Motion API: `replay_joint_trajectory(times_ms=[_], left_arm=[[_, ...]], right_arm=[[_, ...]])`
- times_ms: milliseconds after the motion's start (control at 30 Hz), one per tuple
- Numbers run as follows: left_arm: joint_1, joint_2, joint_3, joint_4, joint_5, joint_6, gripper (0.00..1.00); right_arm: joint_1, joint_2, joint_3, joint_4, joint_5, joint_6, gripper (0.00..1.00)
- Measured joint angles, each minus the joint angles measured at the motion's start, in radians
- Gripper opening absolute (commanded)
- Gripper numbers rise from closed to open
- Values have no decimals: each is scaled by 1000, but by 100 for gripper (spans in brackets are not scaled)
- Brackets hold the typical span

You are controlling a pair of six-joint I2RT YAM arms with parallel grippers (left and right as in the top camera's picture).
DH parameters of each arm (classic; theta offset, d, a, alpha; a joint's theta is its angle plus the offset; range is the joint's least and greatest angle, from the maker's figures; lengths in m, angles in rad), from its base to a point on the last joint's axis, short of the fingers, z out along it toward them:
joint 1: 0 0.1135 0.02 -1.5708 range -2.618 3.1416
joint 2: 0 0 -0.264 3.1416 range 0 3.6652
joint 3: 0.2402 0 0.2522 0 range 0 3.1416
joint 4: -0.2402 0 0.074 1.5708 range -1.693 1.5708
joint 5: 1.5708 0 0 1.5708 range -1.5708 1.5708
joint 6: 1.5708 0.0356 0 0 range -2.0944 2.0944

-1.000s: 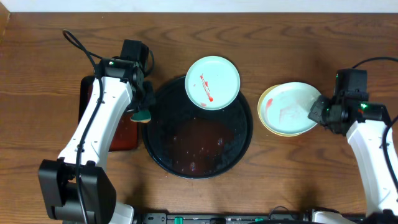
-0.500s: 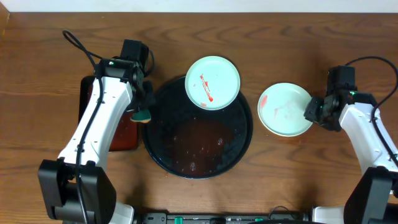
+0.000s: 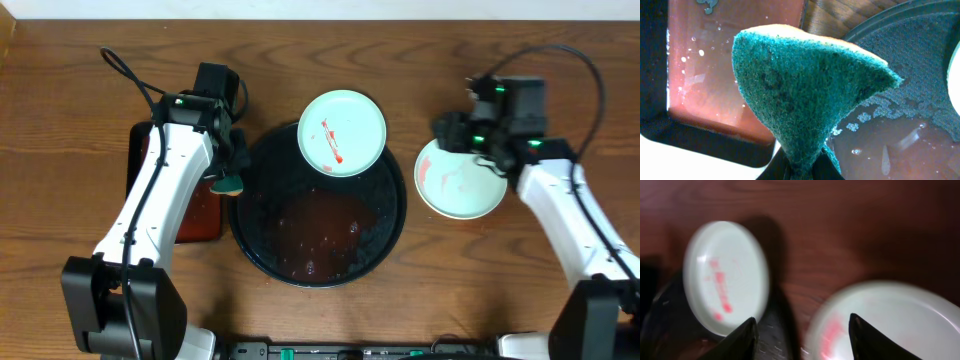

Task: Clean dirty plates on tray and stack at the side
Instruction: 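Move right gripper to the back light-blue plate and grasp its rim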

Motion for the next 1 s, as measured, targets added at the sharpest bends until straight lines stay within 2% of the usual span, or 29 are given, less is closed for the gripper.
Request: replay_joint_trajectory(times_ms=[100, 200, 333, 533, 800, 1000], left_arm=[[0, 0, 0, 0, 0, 0, 8], [0, 0, 0, 0, 0, 0, 8], [0, 0, 0, 0, 0, 0, 8], [0, 0, 0, 0, 0, 0, 8], [0, 0, 0, 1, 0, 0, 8], [0, 0, 0, 1, 0, 0, 8]], right_arm=[[83, 50, 20, 50, 10, -13, 57], [153, 177, 94, 50, 34, -32, 57], [180, 306, 178, 46, 56, -41, 56], [179, 430, 255, 48, 79, -45, 39], [181, 440, 259, 9, 83, -42, 18], [211, 464, 261, 3, 83, -38, 11]])
